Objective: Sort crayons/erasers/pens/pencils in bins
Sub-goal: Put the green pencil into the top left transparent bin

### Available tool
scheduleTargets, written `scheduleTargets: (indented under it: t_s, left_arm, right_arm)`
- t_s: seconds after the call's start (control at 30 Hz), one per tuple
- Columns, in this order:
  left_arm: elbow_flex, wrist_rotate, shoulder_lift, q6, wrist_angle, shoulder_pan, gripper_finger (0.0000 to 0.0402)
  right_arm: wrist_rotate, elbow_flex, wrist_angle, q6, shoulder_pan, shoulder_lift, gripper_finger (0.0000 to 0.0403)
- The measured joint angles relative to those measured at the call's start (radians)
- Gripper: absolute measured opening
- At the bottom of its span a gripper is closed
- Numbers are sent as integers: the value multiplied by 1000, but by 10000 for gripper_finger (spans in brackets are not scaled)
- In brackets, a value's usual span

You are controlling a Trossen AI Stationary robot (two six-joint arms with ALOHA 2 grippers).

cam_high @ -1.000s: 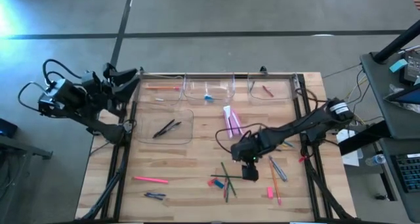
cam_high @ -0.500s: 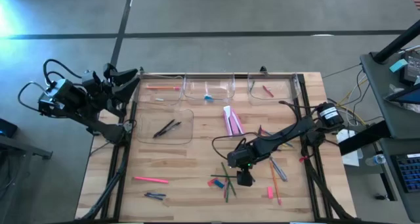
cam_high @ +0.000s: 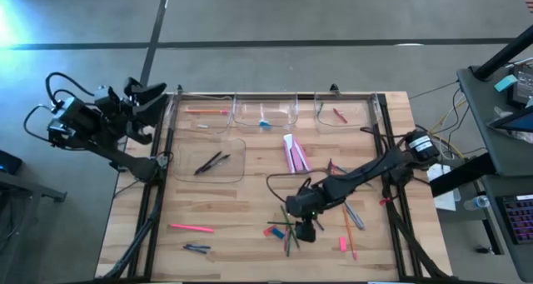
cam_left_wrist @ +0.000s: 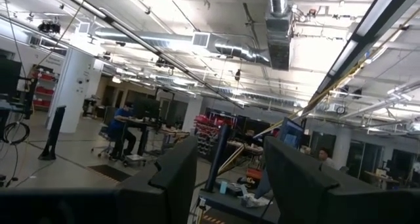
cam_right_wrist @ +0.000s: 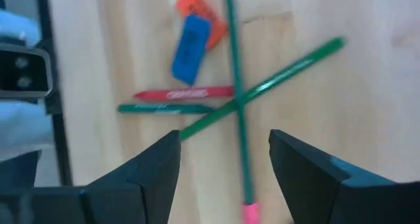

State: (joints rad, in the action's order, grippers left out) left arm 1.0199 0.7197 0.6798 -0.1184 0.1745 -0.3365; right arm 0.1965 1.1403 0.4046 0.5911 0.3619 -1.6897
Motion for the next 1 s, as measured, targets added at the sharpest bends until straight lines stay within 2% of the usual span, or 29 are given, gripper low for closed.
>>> scheduleTargets:
  t_s: [0.33,0.63,0.8,1.0]
  left_arm:
    - [-1,0,9,5,-1,1,162]
    - [-1,-1,4,7,0,0,162]
    - [-1,-1,4,7,0,0,162]
    - [-1,-1,5,7,0,0,162]
  right_arm:
    - [-106,-41,1,-4,32,-49,221]
    - [-127,-52,-9,-51,42,-117,215]
    - [-128,-54,-5,-56,46,-141,192]
    - [-134,-55,-3,-30,50,-148,137]
